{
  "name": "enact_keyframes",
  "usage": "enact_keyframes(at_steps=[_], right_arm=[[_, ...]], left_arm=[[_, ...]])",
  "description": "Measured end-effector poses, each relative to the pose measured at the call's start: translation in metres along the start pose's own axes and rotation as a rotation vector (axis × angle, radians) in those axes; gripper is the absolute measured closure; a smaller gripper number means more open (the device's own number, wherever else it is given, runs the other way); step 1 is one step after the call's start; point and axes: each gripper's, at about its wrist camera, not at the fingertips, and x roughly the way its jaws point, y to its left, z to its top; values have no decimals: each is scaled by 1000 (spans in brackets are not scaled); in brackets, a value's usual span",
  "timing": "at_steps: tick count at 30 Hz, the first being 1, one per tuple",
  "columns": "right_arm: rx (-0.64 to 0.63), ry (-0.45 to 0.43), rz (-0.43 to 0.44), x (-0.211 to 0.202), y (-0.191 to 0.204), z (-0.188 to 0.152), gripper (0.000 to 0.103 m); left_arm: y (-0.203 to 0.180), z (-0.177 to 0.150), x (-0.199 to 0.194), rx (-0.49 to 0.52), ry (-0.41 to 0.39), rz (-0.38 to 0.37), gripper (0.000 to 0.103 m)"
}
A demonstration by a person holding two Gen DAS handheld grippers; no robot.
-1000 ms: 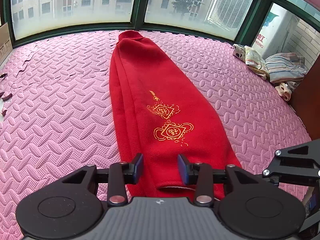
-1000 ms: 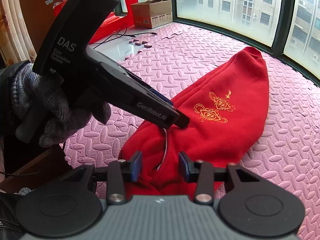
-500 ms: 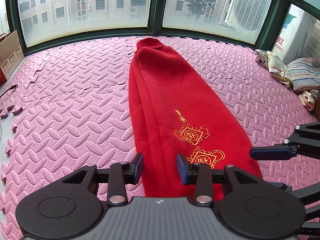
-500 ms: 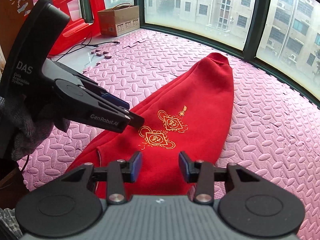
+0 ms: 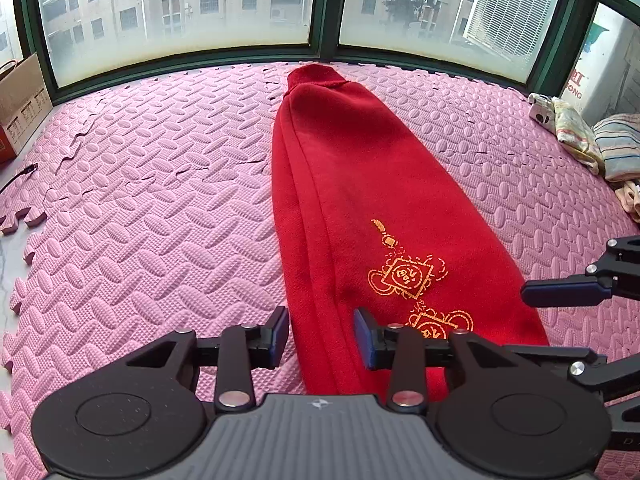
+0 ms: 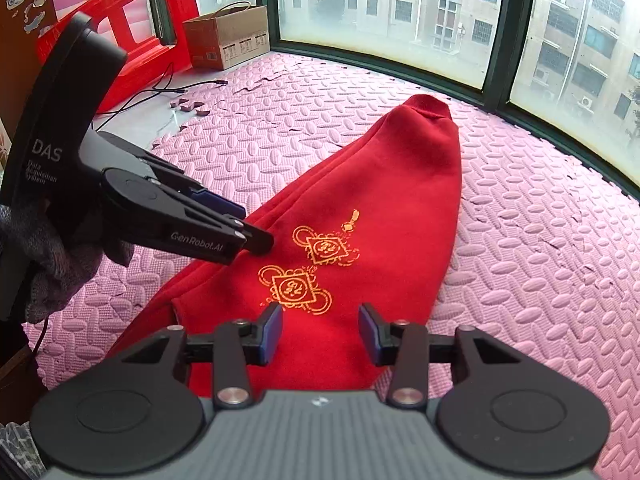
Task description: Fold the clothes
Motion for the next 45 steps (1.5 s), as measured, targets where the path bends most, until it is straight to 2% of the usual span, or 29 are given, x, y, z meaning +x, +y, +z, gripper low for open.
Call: enact_keyframes(at_steps=[4,7,15,25,30,34,40,45], right_arm=[[20,2,-25,14,-12,8,61],[60,36,-16,30,-24,4,61],[7,28,-33,22,-25,14,59],[8,74,-43,41,-36,21,56],[-16,43,-59,40,-44,45,56],[6,25,-64,54,-55,68,56],[29,-3,-51,91,-68,102,59],[65,-18,-45,126,-79,126,66]], left_arm=[[-1,3,5,4,8,15,64],[1,3,8,4,14,15,62],[4,3,10,4,15,12,57],[9,4,8,-4,12,7,51],[10,10,7,-14,-1,11,50],[13,12,12,-24,5,24,49],[16,12,15,-30,16,20,46],[20,12,15,-42,23,7,45]])
